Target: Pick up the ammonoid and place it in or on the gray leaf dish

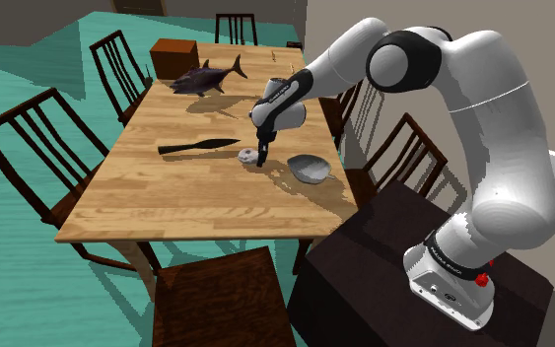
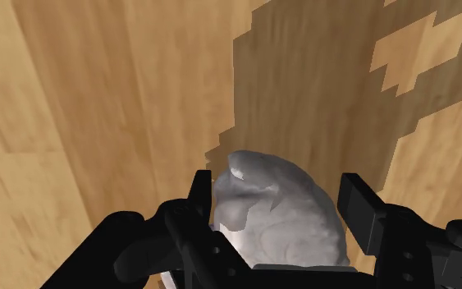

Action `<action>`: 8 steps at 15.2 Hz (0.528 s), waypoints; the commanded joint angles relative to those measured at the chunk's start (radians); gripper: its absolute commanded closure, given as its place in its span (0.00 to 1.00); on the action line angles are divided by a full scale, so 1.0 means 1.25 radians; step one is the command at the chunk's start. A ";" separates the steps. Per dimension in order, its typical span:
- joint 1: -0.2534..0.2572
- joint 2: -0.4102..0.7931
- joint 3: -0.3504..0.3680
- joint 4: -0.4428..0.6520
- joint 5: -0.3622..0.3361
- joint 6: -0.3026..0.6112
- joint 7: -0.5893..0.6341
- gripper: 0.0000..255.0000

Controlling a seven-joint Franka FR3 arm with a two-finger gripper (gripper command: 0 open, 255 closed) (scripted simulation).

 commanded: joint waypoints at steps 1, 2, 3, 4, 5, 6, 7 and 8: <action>0.000 0.000 0.000 0.000 0.000 0.000 0.000 1.00; 0.000 0.000 0.000 0.000 0.000 0.000 0.000 1.00; 0.000 0.000 0.000 0.000 0.000 0.000 0.000 1.00; 0.000 0.000 0.000 0.000 0.000 0.000 0.000 1.00; 0.000 0.000 0.000 0.000 0.000 0.000 0.000 1.00; 0.000 -0.009 0.000 -0.004 0.000 -0.005 0.001 1.00; 0.001 -0.019 -0.001 -0.009 -0.001 -0.010 0.003 1.00; 0.001 -0.028 -0.001 -0.013 -0.001 -0.015 0.004 1.00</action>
